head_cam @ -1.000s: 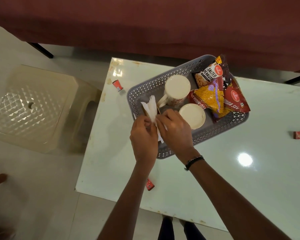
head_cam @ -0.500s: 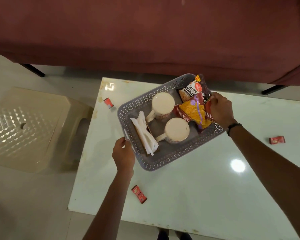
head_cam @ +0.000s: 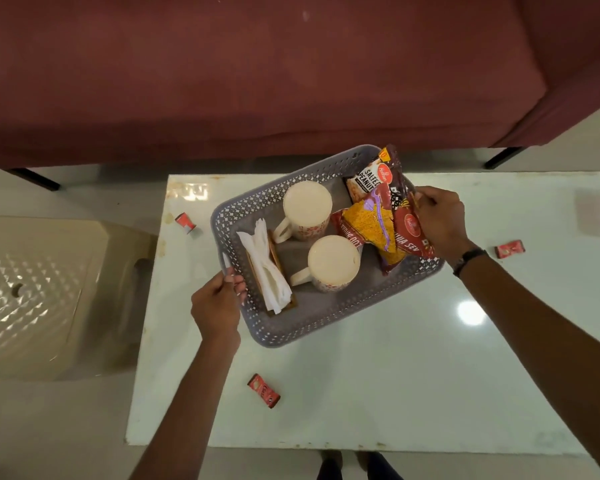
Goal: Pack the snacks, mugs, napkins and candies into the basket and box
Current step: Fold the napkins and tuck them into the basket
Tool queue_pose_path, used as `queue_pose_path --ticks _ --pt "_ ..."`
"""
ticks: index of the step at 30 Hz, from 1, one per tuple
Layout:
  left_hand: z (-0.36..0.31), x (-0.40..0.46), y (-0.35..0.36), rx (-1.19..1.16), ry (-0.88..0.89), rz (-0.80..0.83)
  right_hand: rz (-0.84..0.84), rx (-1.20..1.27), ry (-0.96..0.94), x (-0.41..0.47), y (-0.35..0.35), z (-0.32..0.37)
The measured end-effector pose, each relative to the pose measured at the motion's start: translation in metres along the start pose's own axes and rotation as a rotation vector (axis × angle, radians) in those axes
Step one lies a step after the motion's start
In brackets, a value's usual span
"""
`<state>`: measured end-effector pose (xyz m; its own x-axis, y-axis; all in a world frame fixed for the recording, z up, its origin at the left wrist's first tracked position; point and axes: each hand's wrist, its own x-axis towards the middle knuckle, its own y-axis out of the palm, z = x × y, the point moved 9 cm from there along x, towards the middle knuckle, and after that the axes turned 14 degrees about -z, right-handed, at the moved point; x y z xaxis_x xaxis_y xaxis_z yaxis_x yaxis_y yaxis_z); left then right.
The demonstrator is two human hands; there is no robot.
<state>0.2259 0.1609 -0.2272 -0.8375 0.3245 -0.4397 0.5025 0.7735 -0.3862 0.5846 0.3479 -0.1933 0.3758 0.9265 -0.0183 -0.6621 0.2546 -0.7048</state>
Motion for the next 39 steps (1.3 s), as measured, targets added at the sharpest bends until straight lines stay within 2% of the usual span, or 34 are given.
queue_pose_path --ticks 7,16,25,39 --pt "-0.027 -0.048 0.015 0.031 0.103 0.112 -0.092 0.022 0.074 -0.035 -0.098 -0.043" --pt "0.018 -0.108 0.045 0.149 0.143 0.147 -0.136 0.032 0.259 -0.073 -0.16 -0.142" --pt "0.055 -0.124 0.058 0.259 0.178 0.034 -0.097 0.076 0.315 -0.081 -0.144 -0.196" --pt "0.053 -0.096 0.081 0.267 0.151 0.002 -0.084 0.116 0.321 -0.06 -0.113 -0.197"
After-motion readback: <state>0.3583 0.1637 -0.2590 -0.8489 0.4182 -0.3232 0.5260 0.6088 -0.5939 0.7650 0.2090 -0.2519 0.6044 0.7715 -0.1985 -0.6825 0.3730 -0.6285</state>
